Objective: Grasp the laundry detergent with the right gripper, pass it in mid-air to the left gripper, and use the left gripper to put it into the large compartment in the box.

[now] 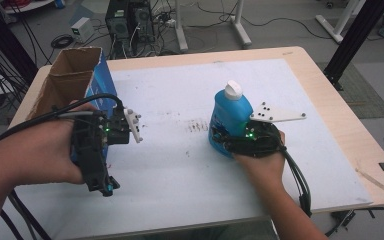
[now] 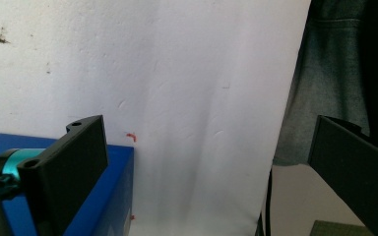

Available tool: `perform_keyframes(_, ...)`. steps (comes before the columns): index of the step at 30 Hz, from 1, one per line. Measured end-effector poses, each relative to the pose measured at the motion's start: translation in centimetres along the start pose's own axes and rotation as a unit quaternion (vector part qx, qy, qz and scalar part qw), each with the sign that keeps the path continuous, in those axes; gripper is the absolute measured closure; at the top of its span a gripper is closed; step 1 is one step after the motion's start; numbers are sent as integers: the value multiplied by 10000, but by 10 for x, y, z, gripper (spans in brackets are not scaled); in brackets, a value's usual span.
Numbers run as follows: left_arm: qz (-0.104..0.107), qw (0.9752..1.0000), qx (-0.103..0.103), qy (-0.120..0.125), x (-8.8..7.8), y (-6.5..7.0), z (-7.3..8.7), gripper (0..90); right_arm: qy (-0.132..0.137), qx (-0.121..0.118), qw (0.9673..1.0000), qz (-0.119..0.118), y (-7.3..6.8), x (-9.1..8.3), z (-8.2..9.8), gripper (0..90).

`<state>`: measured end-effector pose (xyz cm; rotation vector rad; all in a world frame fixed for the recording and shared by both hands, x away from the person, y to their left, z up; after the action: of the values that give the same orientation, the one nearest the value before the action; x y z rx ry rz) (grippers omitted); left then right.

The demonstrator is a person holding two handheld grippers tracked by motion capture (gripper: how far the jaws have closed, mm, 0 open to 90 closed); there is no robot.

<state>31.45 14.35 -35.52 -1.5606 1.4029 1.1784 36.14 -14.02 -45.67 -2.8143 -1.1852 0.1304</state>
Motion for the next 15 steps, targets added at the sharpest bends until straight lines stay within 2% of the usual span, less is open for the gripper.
perform_keyframes(7, 12, 10000, -6, 4, 1, -1, -1, 18, -45, -219, 9997, 88, -2, 0, -1, 439)
perform_keyframes(10, 3, 10000, -30, 16, 1, -1, -1, 17, -93, -139, 9998, 68, 0, 0, -2, 448)
perform_keyframes(11, 5, 10000, -28, 16, 1, -1, -1, 18, -112, -37, 9999, 1, 2, -1, -4, 453)
perform_keyframes(15, -4, 10000, -21, 17, 0, -2, -2, 18, -128, -104, 9998, -142, 0, -3, -8, 456)
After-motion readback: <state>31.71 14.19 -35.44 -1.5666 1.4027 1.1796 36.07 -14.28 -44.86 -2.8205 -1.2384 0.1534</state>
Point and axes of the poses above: each handheld gripper's, and its own axes: x roughly forward along the jaws, z roughly out of its underside, y roughly to its right, the point moved 4 cm from there along x, roughly forward along the jaws, and after that the axes turned 15 degrees about y, right-handed, at the moved point
